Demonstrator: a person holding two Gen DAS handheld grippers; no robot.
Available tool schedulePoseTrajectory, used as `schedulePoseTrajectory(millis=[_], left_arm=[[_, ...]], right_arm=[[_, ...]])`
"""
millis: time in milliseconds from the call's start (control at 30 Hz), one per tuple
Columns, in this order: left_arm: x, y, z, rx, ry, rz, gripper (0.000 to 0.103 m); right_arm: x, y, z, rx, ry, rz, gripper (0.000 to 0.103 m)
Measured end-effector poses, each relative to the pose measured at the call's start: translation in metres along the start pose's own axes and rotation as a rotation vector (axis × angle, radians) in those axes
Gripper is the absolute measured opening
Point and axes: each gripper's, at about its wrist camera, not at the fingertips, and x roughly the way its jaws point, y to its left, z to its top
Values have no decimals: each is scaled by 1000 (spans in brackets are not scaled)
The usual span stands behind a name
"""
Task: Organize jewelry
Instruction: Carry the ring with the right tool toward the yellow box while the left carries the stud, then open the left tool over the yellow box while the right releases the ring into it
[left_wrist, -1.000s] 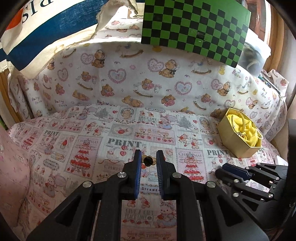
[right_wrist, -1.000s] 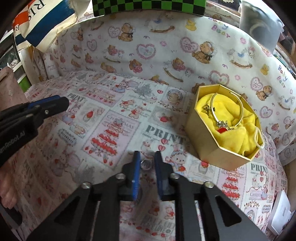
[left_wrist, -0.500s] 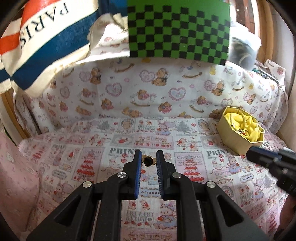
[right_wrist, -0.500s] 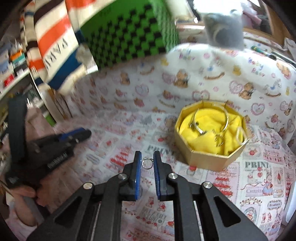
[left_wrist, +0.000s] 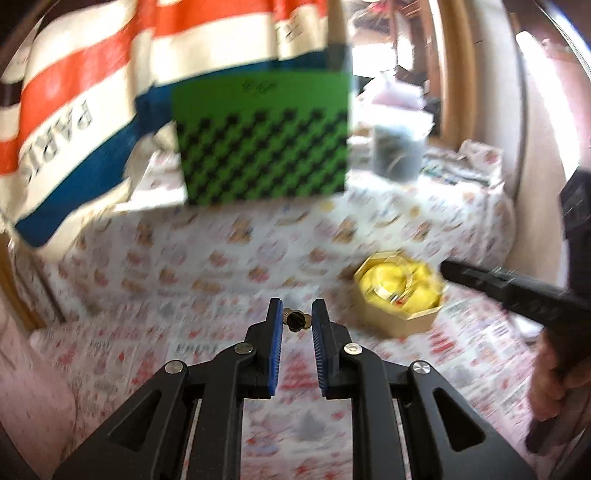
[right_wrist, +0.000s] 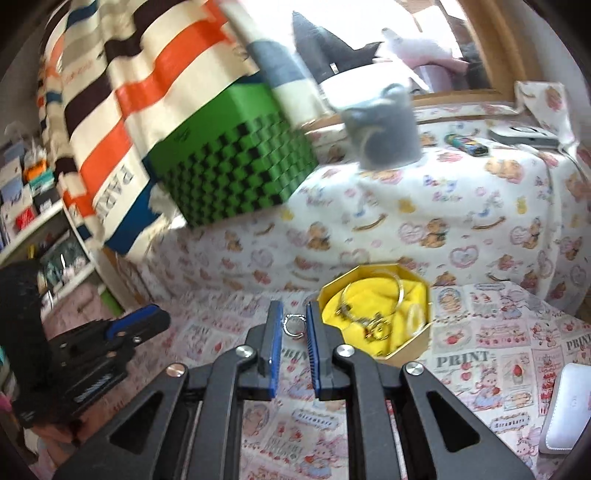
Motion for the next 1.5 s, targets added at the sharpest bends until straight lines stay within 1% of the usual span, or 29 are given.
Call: schedulePoseTrajectory(millis=[33,100,133,167,200,300,367,433,500,667,733,800,867,900,933,1033,1200,1300,1433,1500], left_arm=[[1,-4,7,0,0,-32,15],[13,-11,22,-15,39,-145,15],[19,-14,27,-21,44,-156,15],[26,-17,31,-22,41,-150,15],[33,-21,35,-15,40,-153,15],[56,-31,41,-19,49,-203,15],[74,-33,41,-44,64,-227,15],[91,-34,40,-80,95,-263,13],[103,-33,36,-107,119,-269,13],[115,-36,34,-96,136,-280,13],[115,-35,32,-105,131,-285,13],[112,-33,29,-115,120,-292,13],[110,-30,25,-121,116,-290,13],[110,-31,23,-121,122,-288,13],[109,-30,21,-120,132,-285,13],[102,-31,12,-120,165,-290,13],[93,-41,-3,-109,244,-349,13],[95,-52,-11,-103,311,-398,13],[101,-58,-22,-112,357,-389,13],[104,-61,-26,-95,370,-376,13]], right_arm=[[-1,-5,2,16,-7,-1,12],[-3,-14,4,48,-28,-15,12],[-4,-18,5,64,-34,-38,12],[-3,-22,6,73,-35,-51,12],[-1,-26,7,75,-32,-49,12],[4,-36,8,86,-25,-74,12],[9,-46,7,114,-17,-62,12],[13,-54,7,134,-16,-74,12],[17,-59,6,137,-8,-88,12],[21,-66,8,172,6,-72,12],[23,-69,8,188,11,-59,12],[23,-72,8,200,8,-67,12],[23,-73,8,204,11,-75,15],[23,-74,8,208,9,-73,22],[23,-75,7,211,7,-70,26],[20,-76,7,212,-4,-83,26],[12,-77,6,227,-20,-99,25],[6,-79,4,246,-26,-119,26],[2,-84,3,289,-3,-130,27],[4,-82,3,279,6,-137,27]])
